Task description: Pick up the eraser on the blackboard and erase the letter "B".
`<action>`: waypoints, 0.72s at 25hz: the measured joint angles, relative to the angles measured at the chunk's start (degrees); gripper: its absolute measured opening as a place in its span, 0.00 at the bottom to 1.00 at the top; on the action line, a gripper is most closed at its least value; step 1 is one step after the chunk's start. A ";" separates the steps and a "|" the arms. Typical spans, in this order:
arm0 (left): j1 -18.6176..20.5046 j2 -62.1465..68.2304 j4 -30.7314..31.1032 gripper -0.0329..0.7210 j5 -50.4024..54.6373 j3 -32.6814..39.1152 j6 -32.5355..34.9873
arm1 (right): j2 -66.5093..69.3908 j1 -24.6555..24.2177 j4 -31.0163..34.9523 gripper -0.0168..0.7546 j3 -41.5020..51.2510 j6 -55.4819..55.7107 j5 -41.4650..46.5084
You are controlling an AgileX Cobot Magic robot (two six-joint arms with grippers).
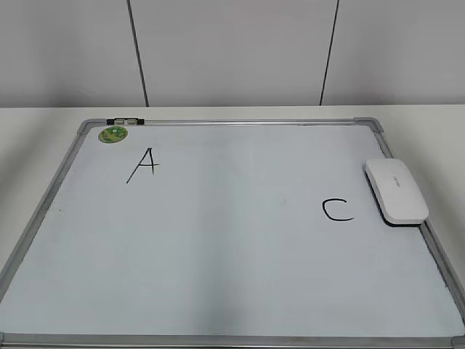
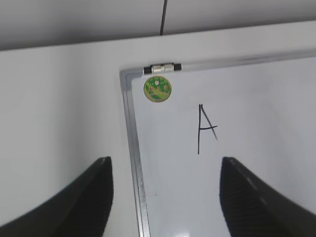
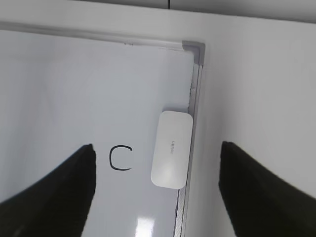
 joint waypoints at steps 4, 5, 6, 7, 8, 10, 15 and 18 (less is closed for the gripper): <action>-1.56 -9.52 0.72 0.69 0.17 1.42 -0.90 | -8.63 0.00 0.20 0.79 3.11 -0.21 0.56; -2.09 -12.16 0.83 0.69 0.17 2.88 -1.00 | -10.55 0.00 0.20 0.79 4.14 -0.21 0.56; -2.62 -14.77 1.34 0.69 0.21 4.51 -1.00 | -12.47 0.00 0.20 0.79 5.33 -0.21 0.68; -3.04 -16.92 2.00 0.69 0.42 6.81 -1.00 | -15.26 0.00 0.32 0.79 7.21 -0.21 0.68; -3.34 -19.54 2.57 0.69 0.43 9.38 -1.00 | -17.26 0.00 0.32 0.79 8.66 -0.21 0.79; -3.67 -24.71 3.53 0.69 0.88 14.62 -1.00 | -22.23 0.00 0.32 0.79 12.46 -0.29 0.91; -3.67 -36.74 4.15 0.69 1.22 28.30 -1.00 | -33.72 0.00 0.20 0.79 21.73 -0.29 1.02; -3.67 -43.89 4.15 0.69 1.27 35.31 -1.12 | -40.33 0.00 0.20 0.79 27.26 -0.29 1.23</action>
